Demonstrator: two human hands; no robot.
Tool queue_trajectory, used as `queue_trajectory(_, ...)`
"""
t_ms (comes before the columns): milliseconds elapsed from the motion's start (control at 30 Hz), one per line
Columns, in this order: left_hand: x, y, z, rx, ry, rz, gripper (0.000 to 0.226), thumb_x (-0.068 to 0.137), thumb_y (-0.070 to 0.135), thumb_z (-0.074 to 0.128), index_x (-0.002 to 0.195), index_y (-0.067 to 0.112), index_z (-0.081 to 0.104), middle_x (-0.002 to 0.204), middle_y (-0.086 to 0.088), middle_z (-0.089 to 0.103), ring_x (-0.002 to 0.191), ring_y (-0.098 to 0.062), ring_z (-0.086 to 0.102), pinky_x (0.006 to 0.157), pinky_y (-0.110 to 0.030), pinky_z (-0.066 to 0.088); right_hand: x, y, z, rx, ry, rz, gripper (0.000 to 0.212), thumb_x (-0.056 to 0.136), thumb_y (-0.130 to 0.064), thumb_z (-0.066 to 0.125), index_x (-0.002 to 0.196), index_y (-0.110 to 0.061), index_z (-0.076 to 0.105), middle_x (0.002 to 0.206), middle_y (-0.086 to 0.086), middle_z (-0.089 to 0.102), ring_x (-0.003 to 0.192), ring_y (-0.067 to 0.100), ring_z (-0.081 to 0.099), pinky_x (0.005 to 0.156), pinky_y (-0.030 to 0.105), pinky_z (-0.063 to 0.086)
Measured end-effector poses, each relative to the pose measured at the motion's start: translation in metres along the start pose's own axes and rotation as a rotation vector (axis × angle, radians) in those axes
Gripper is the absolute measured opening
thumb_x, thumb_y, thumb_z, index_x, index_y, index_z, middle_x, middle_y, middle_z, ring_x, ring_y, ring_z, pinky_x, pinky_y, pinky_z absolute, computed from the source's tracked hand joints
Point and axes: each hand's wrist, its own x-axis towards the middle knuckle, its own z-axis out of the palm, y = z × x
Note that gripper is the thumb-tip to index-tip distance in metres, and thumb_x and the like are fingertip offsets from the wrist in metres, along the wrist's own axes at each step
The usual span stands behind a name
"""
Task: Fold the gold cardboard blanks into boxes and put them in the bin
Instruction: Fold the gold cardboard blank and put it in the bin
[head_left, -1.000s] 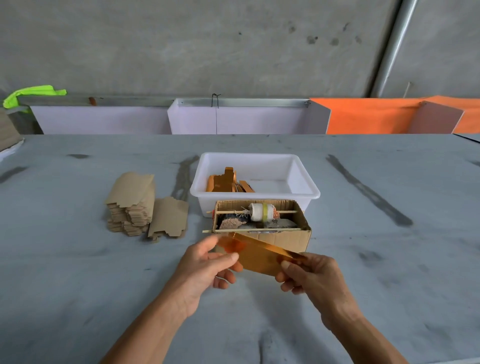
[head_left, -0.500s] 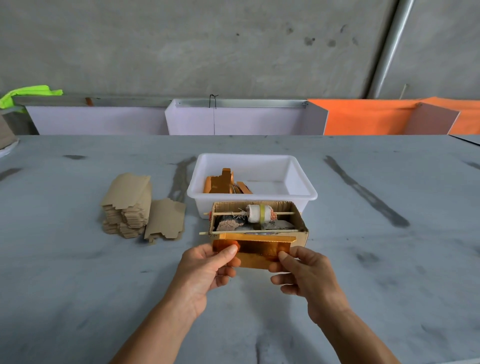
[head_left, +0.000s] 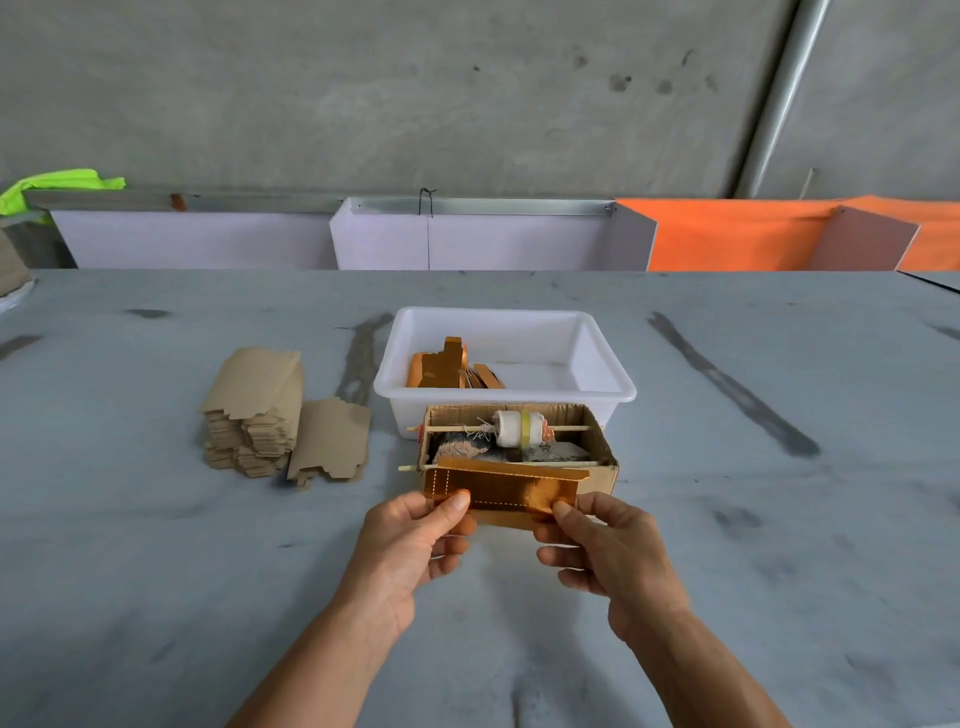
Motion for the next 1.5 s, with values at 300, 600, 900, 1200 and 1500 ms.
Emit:
queue_trajectory(300, 0.003, -0.004, 0.001, -0.015, 0.103, 0.131, 0.011, 0.078, 0.012, 0.074, 0.07, 0.005, 0.069, 0.06, -0.005, 0.069, 0.054, -0.011, 0.061, 0.052, -0.021, 0.052, 0.005, 0.006, 0.0, 0.15, 0.044, 0.011, 0.008, 0.081, -0.006, 0.07, 0.079, 0.001, 0.067, 0.065, 0.013, 0.07, 0.055, 0.014, 0.066, 0.05, 0.021, 0.053)
queue_trajectory(600, 0.0, -0.004, 0.007, -0.059, 0.075, 0.314, 0.013, 0.079, -0.003, 0.069, 0.069, 0.006, 0.068, 0.055, -0.002, 0.066, 0.048, -0.008, 0.057, 0.049, -0.018, 0.05, 0.006, 0.008, 0.005, 0.206, 0.119, -0.14, 0.008, 0.082, 0.004, 0.066, 0.088, 0.0, 0.063, 0.059, 0.007, 0.065, 0.05, 0.011, 0.064, 0.05, 0.02, 0.052)
queue_trajectory(900, -0.001, -0.009, 0.021, -0.184, 0.181, 0.388, 0.029, 0.078, -0.004, 0.07, 0.095, 0.016, 0.058, 0.067, 0.001, 0.072, 0.055, -0.006, 0.064, 0.05, -0.014, 0.049, 0.002, 0.014, 0.013, 0.351, 0.134, -0.252, 0.041, 0.083, 0.003, 0.066, 0.112, -0.02, 0.049, 0.061, 0.009, 0.062, 0.057, 0.013, 0.067, 0.062, 0.027, 0.049)
queue_trajectory(1200, -0.003, -0.013, 0.036, -0.216, 0.2, 0.305, 0.033, 0.068, -0.011, 0.076, 0.088, 0.011, 0.06, 0.066, -0.002, 0.071, 0.057, -0.01, 0.067, 0.049, -0.018, 0.051, 0.006, 0.025, 0.023, 0.478, 0.139, -0.144, 0.045, 0.078, -0.001, 0.072, 0.113, -0.016, 0.049, 0.062, 0.003, 0.064, 0.059, 0.013, 0.066, 0.066, 0.029, 0.048)
queue_trajectory(1500, -0.002, -0.019, 0.04, -0.206, 0.172, 0.264, 0.019, 0.073, -0.012, 0.071, 0.081, 0.003, 0.061, 0.057, -0.004, 0.065, 0.048, -0.014, 0.058, 0.046, -0.02, 0.05, 0.009, 0.032, 0.035, 0.578, 0.087, 0.013, 0.015, 0.077, -0.002, 0.072, 0.071, -0.008, 0.06, 0.057, 0.003, 0.062, 0.053, 0.01, 0.058, 0.059, 0.023, 0.045)
